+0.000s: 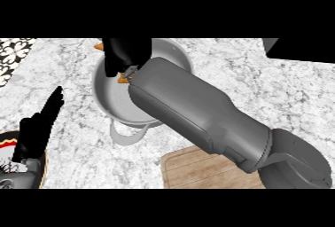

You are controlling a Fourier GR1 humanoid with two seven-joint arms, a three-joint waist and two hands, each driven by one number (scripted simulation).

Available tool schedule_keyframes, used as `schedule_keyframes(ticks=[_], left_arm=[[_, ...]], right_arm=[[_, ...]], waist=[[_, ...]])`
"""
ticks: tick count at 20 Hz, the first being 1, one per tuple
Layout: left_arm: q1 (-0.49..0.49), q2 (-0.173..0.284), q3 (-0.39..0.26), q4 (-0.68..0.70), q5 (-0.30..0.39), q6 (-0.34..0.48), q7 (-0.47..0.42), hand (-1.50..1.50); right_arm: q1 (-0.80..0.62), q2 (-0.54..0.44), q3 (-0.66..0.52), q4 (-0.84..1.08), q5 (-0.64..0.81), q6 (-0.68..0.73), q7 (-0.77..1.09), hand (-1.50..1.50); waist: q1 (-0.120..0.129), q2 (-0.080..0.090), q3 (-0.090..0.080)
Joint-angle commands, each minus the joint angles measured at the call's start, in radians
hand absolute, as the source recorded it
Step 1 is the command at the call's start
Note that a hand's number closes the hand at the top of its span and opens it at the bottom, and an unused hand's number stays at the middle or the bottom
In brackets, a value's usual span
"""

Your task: Pick the croissant from the cutting board and place it in the pot

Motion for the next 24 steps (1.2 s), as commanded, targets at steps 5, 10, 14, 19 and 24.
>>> schedule_keyframes(ticks=[5,10,14,19,24], left_arm=[[-0.046,-0.003,-0.011,0.016,0.002,-0.019,-0.004,0.00],[-0.055,0.005,-0.017,0.002,0.000,-0.033,0.017,0.00],[-0.072,-0.020,-0.031,0.024,-0.022,-0.008,0.001,0.00],[-0.049,-0.012,-0.028,0.010,-0.026,-0.011,-0.004,0.00],[-0.054,-0.035,-0.037,0.011,-0.025,0.000,0.011,0.00]], right_arm=[[0.025,0.001,-0.023,0.193,-0.098,-0.066,-0.175,1.50],[0.021,0.001,-0.082,0.217,-0.213,-0.045,-0.224,-1.50],[0.051,0.001,-0.096,0.231,-0.264,-0.075,-0.333,-1.50],[0.027,0.001,-0.146,0.242,-0.322,-0.141,-0.422,-1.50],[0.054,0.001,-0.273,0.132,-0.438,-0.346,-0.556,-1.50]], waist=[[0.034,0.022,0.000],[0.055,0.022,0.001],[0.047,0.023,0.001],[0.050,0.020,0.001],[0.045,0.017,0.004]])
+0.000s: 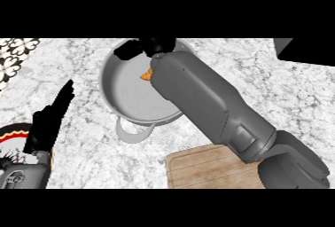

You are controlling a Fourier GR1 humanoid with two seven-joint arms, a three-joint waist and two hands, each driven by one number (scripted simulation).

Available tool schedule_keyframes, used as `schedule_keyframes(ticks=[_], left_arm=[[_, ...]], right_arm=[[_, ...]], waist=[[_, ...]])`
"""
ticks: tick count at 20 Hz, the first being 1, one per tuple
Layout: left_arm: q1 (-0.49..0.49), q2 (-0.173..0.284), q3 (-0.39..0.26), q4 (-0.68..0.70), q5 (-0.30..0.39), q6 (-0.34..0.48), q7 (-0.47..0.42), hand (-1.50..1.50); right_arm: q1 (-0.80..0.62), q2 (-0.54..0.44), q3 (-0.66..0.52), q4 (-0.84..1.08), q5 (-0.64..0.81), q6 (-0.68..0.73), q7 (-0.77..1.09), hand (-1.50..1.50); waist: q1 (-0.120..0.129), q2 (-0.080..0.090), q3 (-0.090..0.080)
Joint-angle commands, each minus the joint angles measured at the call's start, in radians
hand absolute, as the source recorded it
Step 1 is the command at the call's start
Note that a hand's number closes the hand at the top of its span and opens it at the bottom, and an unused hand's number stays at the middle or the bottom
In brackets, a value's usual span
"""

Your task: Pick the croissant from the cutting board and place it in the pot

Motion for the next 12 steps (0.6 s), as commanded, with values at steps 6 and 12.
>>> schedule_keyframes(ticks=[6,12], left_arm=[[0.027,-0.018,-0.007,0.001,-0.025,0.025,-0.001,0.00],[0.076,0.030,0.078,-0.002,0.024,0.002,-0.017,0.00]], right_arm=[[0.066,0.000,-0.103,-0.081,-0.258,-0.036,-0.195,-1.50],[0.113,0.000,-0.140,-0.100,-0.393,0.079,-0.331,-1.50]], waist=[[-0.031,-0.015,0.000],[-0.081,-0.030,0.000]])
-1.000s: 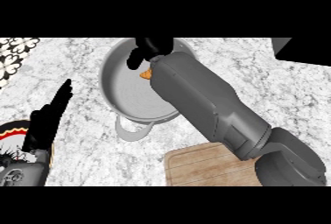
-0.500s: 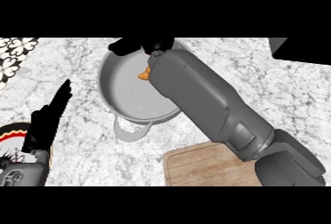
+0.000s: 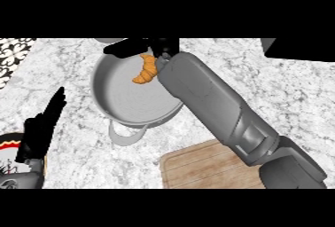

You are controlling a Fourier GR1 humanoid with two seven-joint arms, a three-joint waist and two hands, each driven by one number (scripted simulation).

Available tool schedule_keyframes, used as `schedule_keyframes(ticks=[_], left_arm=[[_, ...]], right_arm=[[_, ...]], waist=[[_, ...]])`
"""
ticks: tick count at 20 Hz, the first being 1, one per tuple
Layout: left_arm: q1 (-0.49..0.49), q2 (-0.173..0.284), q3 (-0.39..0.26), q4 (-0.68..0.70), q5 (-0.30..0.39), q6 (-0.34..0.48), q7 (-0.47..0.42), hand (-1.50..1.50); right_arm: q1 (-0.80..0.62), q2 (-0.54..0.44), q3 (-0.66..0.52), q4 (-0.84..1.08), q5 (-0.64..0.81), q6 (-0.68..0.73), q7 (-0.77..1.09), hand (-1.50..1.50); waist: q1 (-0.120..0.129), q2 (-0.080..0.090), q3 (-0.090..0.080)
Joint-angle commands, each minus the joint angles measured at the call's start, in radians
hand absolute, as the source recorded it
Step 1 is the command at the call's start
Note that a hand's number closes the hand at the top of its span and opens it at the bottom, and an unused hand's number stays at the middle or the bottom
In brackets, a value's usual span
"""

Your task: Pick the croissant from the cutting board and place it in the pot

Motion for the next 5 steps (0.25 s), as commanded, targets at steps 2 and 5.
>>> schedule_keyframes(ticks=[2,5], left_arm=[[0.046,-0.002,0.033,-0.033,0.014,0.013,0.033,0.00],[0.041,0.004,0.056,-0.014,0.020,0.010,-0.006,0.00]], right_arm=[[0.127,0.000,-0.024,-0.076,-0.065,0.079,-0.133,-1.50],[0.165,-0.023,-0.072,-0.056,-0.096,0.122,-0.209,-1.50]], waist=[[-0.067,-0.018,0.001],[-0.073,-0.016,0.001]])
